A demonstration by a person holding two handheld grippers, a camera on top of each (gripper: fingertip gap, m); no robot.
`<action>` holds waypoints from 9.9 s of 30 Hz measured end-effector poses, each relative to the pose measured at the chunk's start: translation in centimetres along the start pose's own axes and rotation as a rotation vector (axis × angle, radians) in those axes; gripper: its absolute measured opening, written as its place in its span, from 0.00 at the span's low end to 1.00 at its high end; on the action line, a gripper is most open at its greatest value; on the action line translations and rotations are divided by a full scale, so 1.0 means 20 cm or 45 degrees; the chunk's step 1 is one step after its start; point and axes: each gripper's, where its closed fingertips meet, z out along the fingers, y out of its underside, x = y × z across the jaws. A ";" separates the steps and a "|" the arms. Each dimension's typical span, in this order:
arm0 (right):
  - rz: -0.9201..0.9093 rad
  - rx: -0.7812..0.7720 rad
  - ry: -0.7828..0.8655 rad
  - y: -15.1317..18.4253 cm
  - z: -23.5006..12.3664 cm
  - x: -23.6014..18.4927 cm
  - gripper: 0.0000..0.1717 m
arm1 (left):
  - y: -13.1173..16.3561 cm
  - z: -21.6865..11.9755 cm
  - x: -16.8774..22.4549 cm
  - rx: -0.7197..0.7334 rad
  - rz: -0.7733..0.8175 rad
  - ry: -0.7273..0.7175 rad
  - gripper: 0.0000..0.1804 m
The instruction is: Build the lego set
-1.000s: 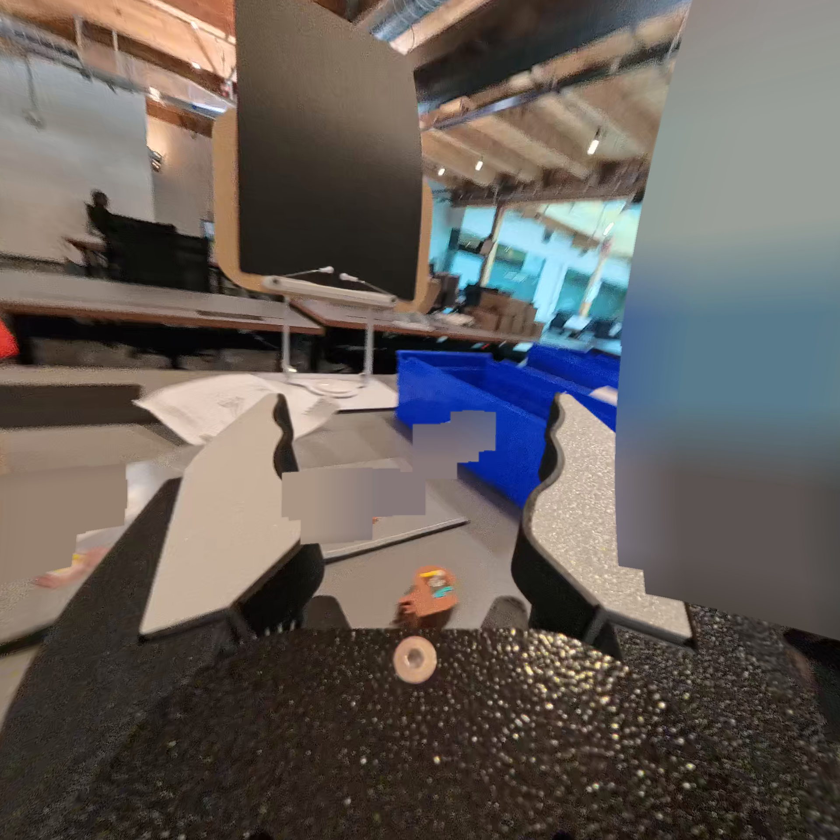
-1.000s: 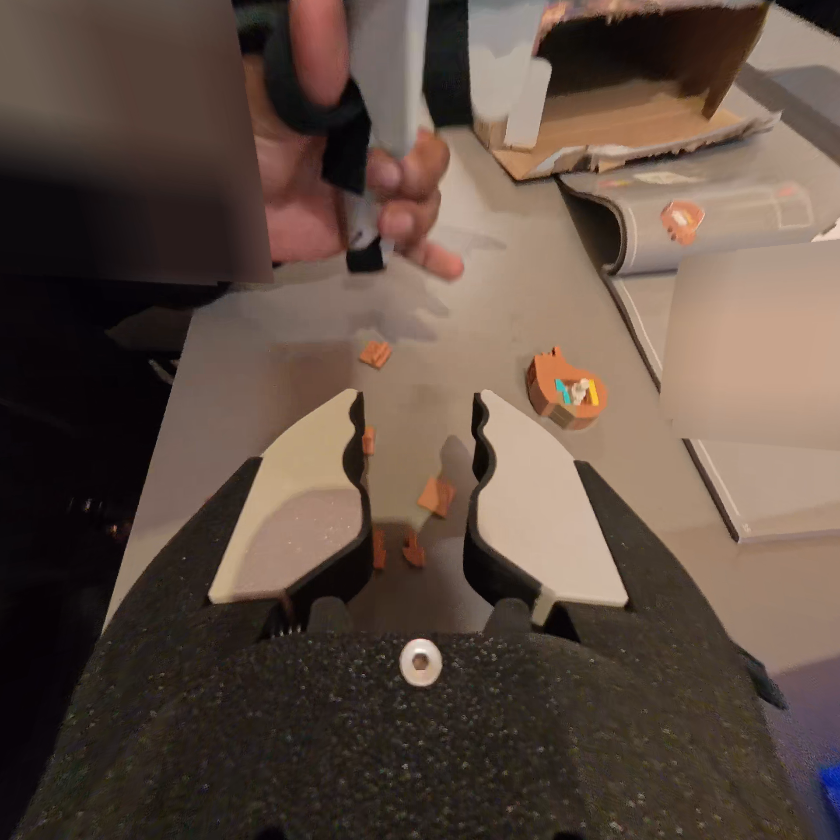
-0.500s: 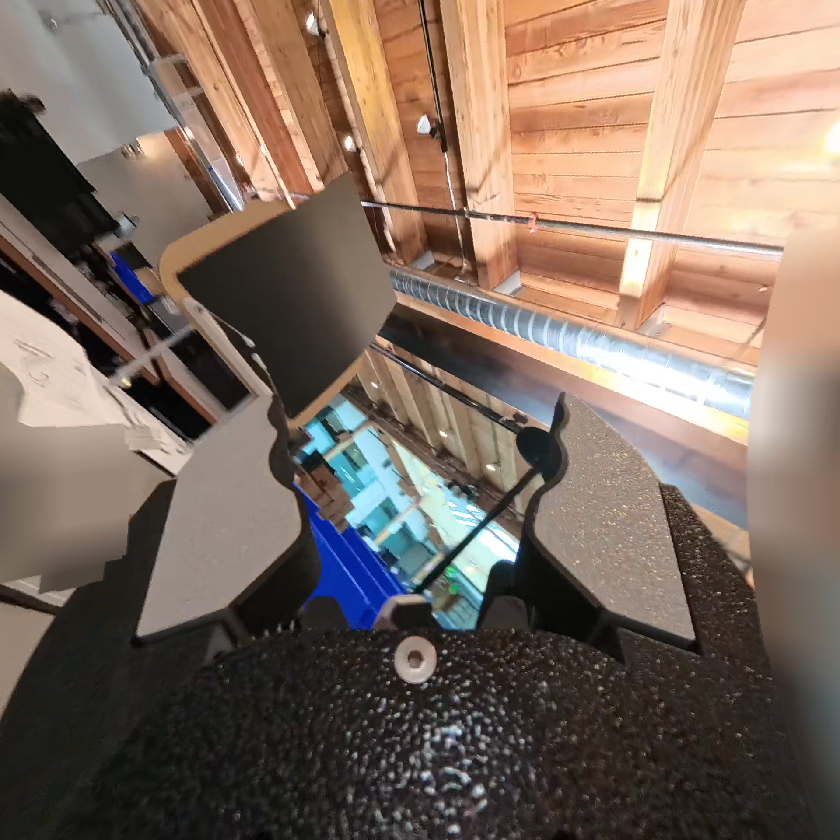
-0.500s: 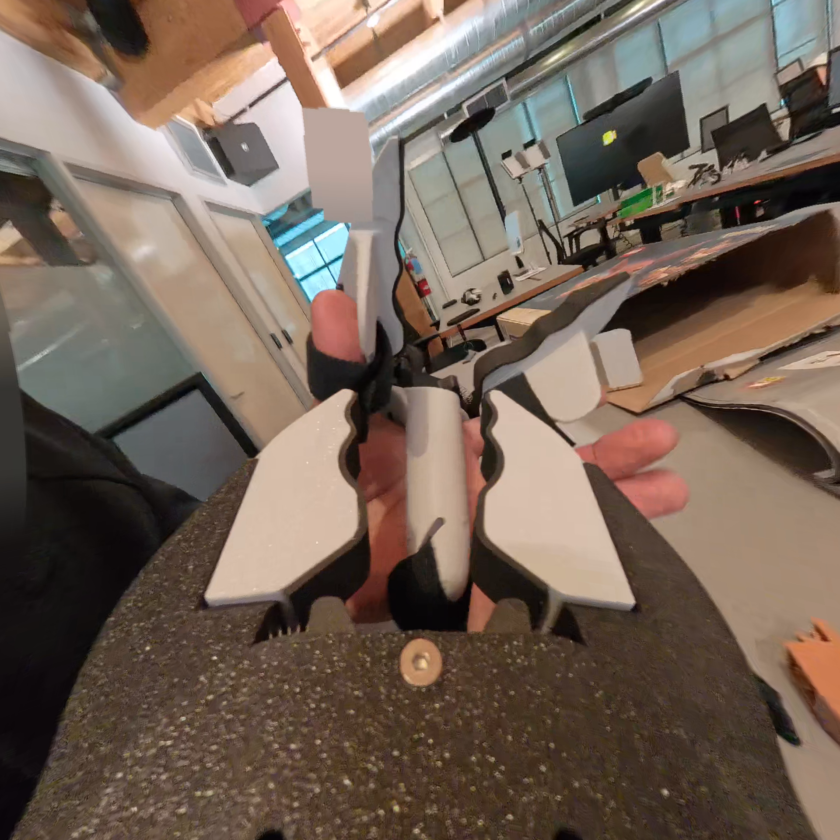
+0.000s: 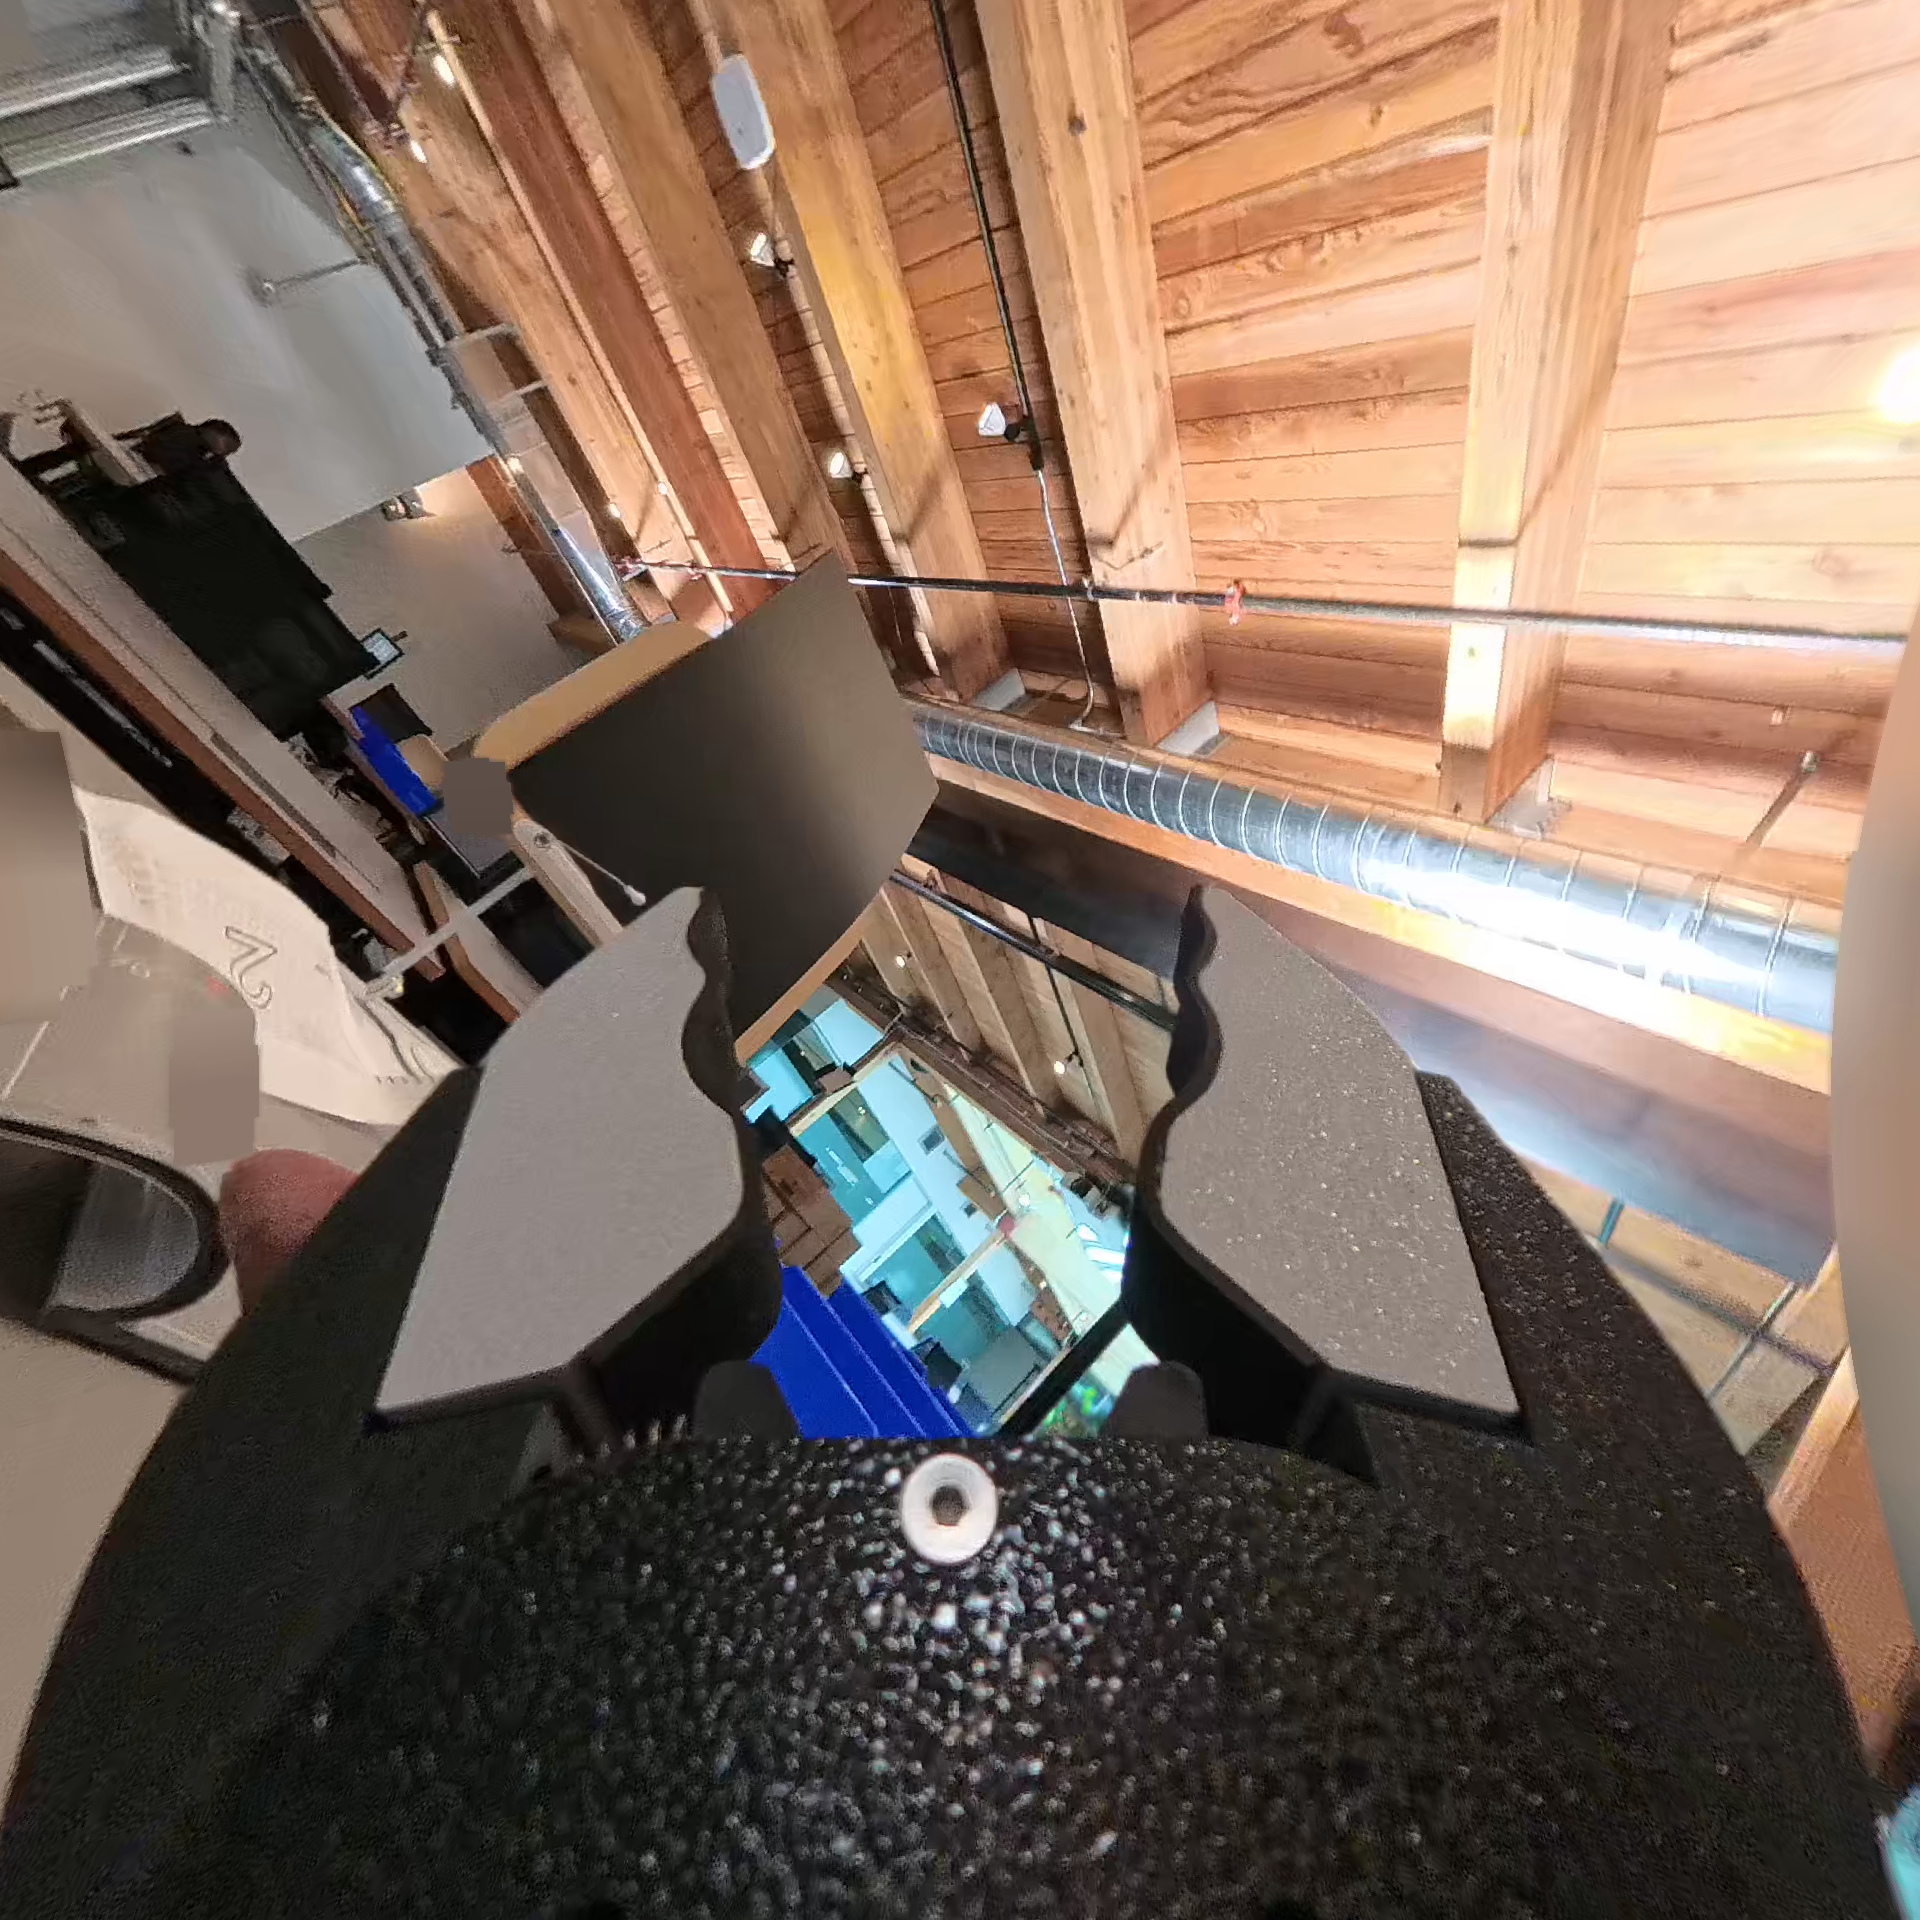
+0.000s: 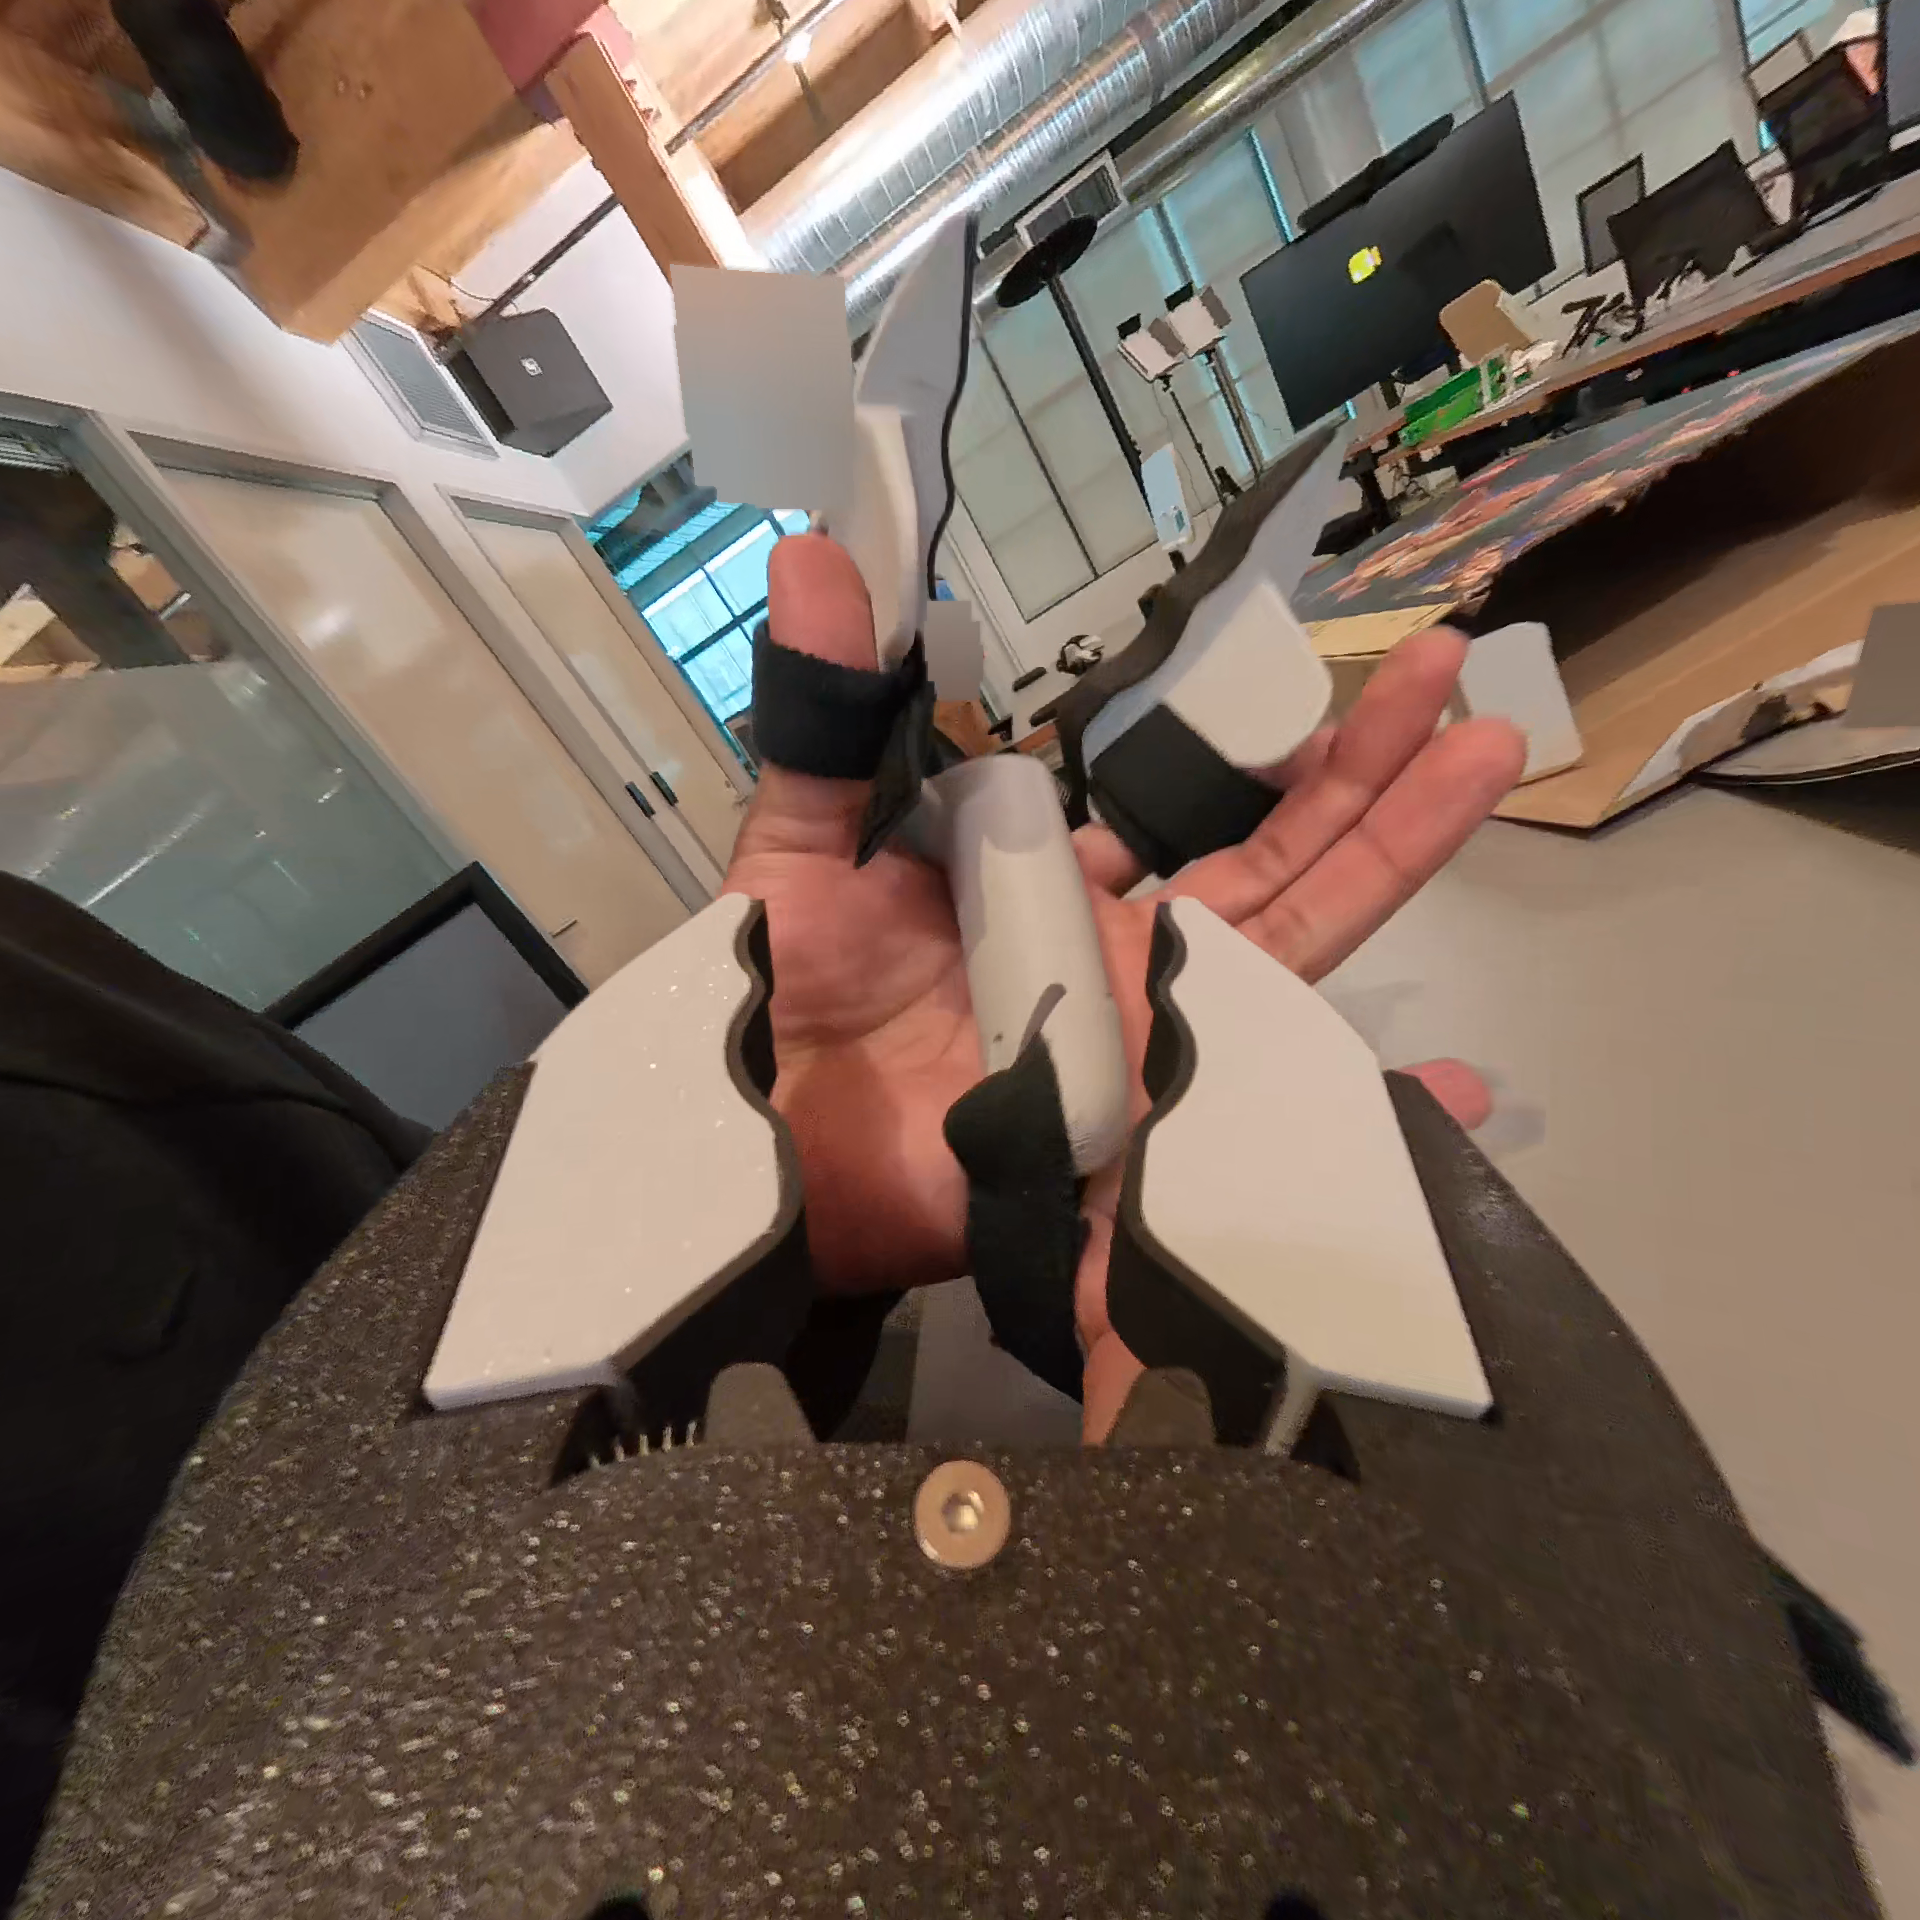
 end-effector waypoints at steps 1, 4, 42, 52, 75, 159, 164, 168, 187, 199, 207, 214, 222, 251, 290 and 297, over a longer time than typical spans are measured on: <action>-0.012 0.009 -0.002 0.01 0.01 -0.01 0.41 | 0.01 0.01 0.02 -0.027 0.028 0.018 0.45; -0.094 -0.008 -0.036 -0.01 0.01 -0.05 0.42 | 0.02 0.02 0.09 -0.049 0.015 0.112 0.43; -0.589 0.406 0.344 -0.46 -0.54 0.05 0.36 | 0.40 -0.29 0.12 -0.603 0.777 0.379 0.27; -0.671 -0.130 0.415 -0.23 -0.53 0.18 0.31 | 0.57 -0.49 -0.24 -1.574 1.235 0.456 0.20; -0.627 -0.211 0.421 -0.17 -0.53 0.28 0.29 | 0.73 -0.74 -0.45 -2.240 1.312 0.181 0.02; -0.451 -0.211 0.485 -0.28 -0.48 0.56 0.10 | 0.82 -0.07 -0.23 -1.163 1.850 1.016 0.10; -0.369 -0.178 0.486 -0.28 -0.48 0.56 0.10 | 0.82 -0.05 -0.24 -1.101 2.013 0.980 0.10; -0.330 -0.160 0.485 -0.28 -0.47 0.56 0.10 | 0.83 -0.04 -0.25 -1.080 2.085 0.955 0.10; -0.322 -0.184 0.493 -0.25 -0.46 0.56 0.10 | 0.87 -0.05 -0.26 -1.048 2.185 0.942 0.08; -0.332 -0.215 0.459 -0.23 -0.45 0.55 0.10 | 0.86 -0.06 -0.25 -1.041 2.232 0.971 0.03; -0.331 -0.227 0.464 -0.23 -0.46 0.56 0.10 | 0.86 -0.06 -0.27 -1.068 2.257 0.969 0.03; -0.334 -0.236 0.465 -0.23 -0.46 0.56 0.10 | 0.85 -0.06 -0.26 -1.055 2.297 0.970 0.02; -0.314 -0.264 0.449 -0.21 -0.46 0.56 0.12 | 0.84 -0.05 -0.27 -1.028 2.398 0.958 0.02; -0.305 -0.287 0.310 -0.25 -0.52 0.55 0.10 | 0.91 -0.54 -0.20 -1.876 1.331 1.500 0.10; -0.322 -0.302 0.313 -0.23 -0.52 0.55 0.10 | 0.95 -0.71 -0.23 -2.127 1.222 1.571 0.14; -0.322 -0.305 0.311 -0.23 -0.52 0.55 0.10 | 0.94 -0.71 -0.23 -2.131 1.210 1.565 0.14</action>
